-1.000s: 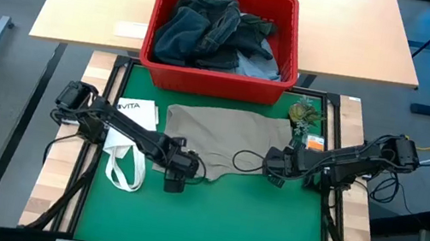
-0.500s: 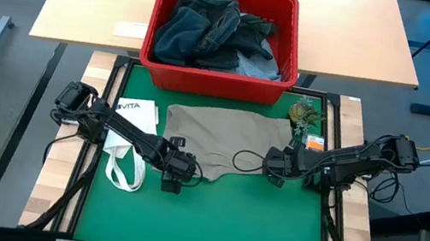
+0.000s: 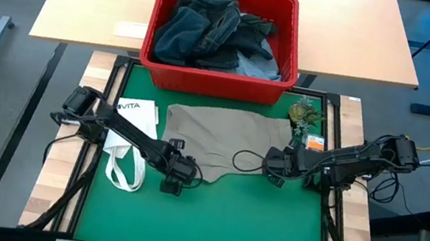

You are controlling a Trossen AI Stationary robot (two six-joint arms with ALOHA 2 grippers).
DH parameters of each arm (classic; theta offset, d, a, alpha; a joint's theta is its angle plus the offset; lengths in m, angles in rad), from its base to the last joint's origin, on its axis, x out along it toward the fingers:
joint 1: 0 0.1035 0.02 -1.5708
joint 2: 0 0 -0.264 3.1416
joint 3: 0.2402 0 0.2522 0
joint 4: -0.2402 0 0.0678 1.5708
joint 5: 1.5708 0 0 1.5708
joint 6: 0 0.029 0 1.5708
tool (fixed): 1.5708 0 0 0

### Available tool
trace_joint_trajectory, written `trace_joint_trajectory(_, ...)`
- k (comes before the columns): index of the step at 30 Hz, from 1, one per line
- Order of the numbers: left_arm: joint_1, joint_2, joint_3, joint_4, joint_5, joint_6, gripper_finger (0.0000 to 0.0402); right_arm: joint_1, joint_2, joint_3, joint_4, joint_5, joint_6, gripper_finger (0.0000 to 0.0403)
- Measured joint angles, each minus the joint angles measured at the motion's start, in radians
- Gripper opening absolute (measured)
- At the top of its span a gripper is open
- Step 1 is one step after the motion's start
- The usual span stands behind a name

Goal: Fold Laundry from Bin
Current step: Fold the gray shorts

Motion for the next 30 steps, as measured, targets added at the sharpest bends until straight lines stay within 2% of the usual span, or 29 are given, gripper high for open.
trace_joint_trajectory(10,-0.041,-0.087,0.003,-0.092,0.23,-0.007,0.0001,0.0,0.0,0.003,-0.025,0.0,0.002,0.0172)
trace_joint_trajectory(13,-0.067,-0.087,0.003,-0.07,0.228,-0.006,0.0001,0.0,0.0,0.003,-0.028,0.0,0.002,0.0172)
trace_joint_trajectory(17,-0.086,-0.087,0.001,-0.05,0.164,-0.007,0.0011,0.0,0.0,0.003,-0.032,0.0,0.0,0.0172)
trace_joint_trajectory(23,-0.087,-0.086,0.0,-0.06,0.173,-0.127,0.0057,0.0,-0.004,0.0,-0.055,0.004,-0.003,0.0172)
trace_joint_trajectory(30,-0.071,-0.09,0.0,-0.056,0.243,-0.152,0.01,0.0,-0.064,0.048,-0.117,-0.02,-0.01,0.0172)
